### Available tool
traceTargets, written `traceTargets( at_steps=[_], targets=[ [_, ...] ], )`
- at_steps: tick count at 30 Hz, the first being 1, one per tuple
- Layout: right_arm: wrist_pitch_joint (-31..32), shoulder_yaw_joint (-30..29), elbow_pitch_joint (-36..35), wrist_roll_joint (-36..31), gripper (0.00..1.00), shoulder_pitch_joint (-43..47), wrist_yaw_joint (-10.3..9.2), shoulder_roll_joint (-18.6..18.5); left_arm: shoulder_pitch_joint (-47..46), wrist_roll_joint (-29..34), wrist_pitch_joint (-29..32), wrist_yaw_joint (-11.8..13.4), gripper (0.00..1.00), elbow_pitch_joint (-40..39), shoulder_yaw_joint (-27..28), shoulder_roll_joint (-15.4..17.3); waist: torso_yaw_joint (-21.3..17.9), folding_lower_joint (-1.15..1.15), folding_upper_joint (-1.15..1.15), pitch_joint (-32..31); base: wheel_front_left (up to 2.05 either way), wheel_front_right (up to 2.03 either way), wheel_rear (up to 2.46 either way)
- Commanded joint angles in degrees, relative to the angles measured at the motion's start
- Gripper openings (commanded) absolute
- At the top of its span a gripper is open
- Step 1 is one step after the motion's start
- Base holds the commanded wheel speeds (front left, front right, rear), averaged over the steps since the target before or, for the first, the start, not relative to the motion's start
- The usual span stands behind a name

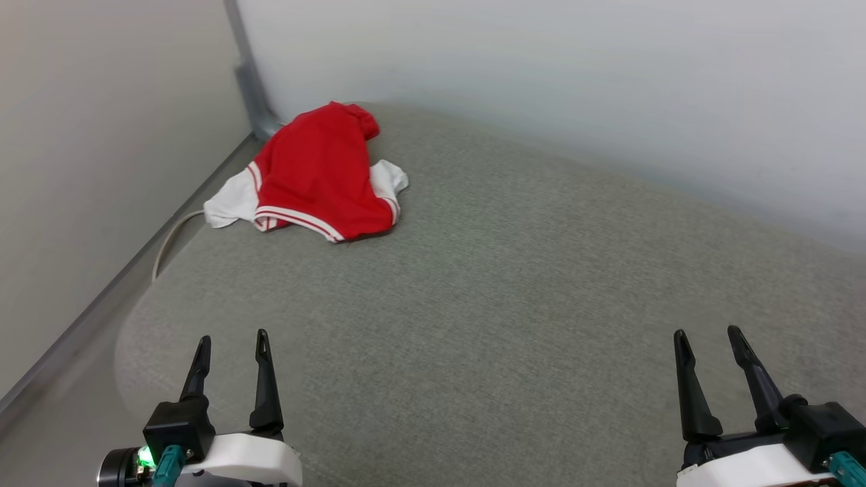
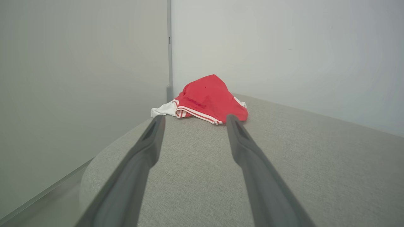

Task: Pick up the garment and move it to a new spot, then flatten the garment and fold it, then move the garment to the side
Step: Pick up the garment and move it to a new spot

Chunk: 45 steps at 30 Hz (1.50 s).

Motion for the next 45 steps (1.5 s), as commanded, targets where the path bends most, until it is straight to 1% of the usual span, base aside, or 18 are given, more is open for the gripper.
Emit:
traceTargets(
  at_steps=[1,6,15,18,21,27,35,42,45],
  targets=[
    [-0.14,0.04,0.03,0.24,1.0,0.42,-0.04,0.14,0.06,-0.27,-0.16,0.14,1.0,0.01,0.16,-0.06,1.87,0.0,0.0,-0.07,0.0,0.0,0.0],
    [-0.14,0.35,0.18,0.27,1.0,0.31,-0.04,0.14,0.69,-0.57,-0.16,0.18,1.0,0.06,0.65,-0.06,3.98,0.0,0.0,-0.2,0.0,0.0,0.0],
    [-0.14,1.17,0.5,-0.11,1.0,-1.23,-0.04,0.14,0.66,-1.36,-0.16,0.9,1.0,-0.55,1.34,-0.06,4.35,0.0,0.0,0.45,0.0,0.0,0.0],
    [-0.14,0.74,0.23,-0.26,1.0,-1.17,-0.04,0.14,-0.67,-0.91,-0.16,-0.12,1.0,0.12,1.65,-0.06,4.16,0.0,0.0,0.46,0.0,0.0,0.0],
    [-0.14,0.85,-0.16,-0.91,1.0,-1.09,-0.04,0.14,-3.05,-1.05,-0.16,-1.73,1.0,0.66,3.01,-0.05,3.2,0.0,0.0,1.14,0.0,0.0,0.0],
    [-0.14,0.72,-1.27,-3.56,1.0,-2.74,-0.04,0.14,-12.37,-1.85,-0.16,-5.33,1.0,2.14,8.58,1.57,-0.33,0.0,0.0,5.05,0.0,0.0,0.0],
    [-0.14,-0.15,-4.53,-8.93,1.0,-7.1,-0.04,0.1,-28.97,-3.92,-0.15,-8.63,1.0,5.95,14.9,6.2,-6.14,0.0,0.0,15.32,0.0,0.0,0.0],
    [-0.14,-1.39,-8.29,-12.7,1.0,-10.31,-0.04,0.1,-42.19,-5.83,0.13,-10.17,1.0,13.91,15.92,12.32,-9.38,0.0,0.0,23.61,0.0,0.0,0.0],
    [-0.14,-2.11,-9.94,-13.73,1.0,-11.09,-0.04,-0.2,-47.32,-7.64,2.25,-10.68,1.0,17.88,15.46,14.57,-10.07,0.0,0.0,26.68,0.0,0.0,0.0]
  ],
)
